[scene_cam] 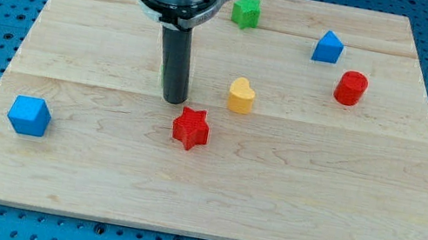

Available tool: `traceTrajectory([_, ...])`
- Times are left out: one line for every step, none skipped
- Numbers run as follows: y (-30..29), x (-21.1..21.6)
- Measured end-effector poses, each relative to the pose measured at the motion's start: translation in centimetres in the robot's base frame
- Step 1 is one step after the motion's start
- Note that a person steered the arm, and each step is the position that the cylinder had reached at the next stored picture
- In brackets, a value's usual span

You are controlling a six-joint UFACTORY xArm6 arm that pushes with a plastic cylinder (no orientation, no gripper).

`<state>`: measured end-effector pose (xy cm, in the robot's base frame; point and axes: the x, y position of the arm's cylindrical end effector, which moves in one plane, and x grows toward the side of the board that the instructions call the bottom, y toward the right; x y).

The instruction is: Push the red circle slightly to the top right side

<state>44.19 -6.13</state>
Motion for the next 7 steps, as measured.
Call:
traceTrajectory([0.2, 1.4])
traceTrajectory([5.3, 4.4])
traceTrajectory([9.6, 5.6])
traceTrajectory([16.1, 5.6])
traceTrajectory([18.5, 4.4])
traceTrajectory([25.9, 0.1])
traceTrajectory([26.0, -6.4])
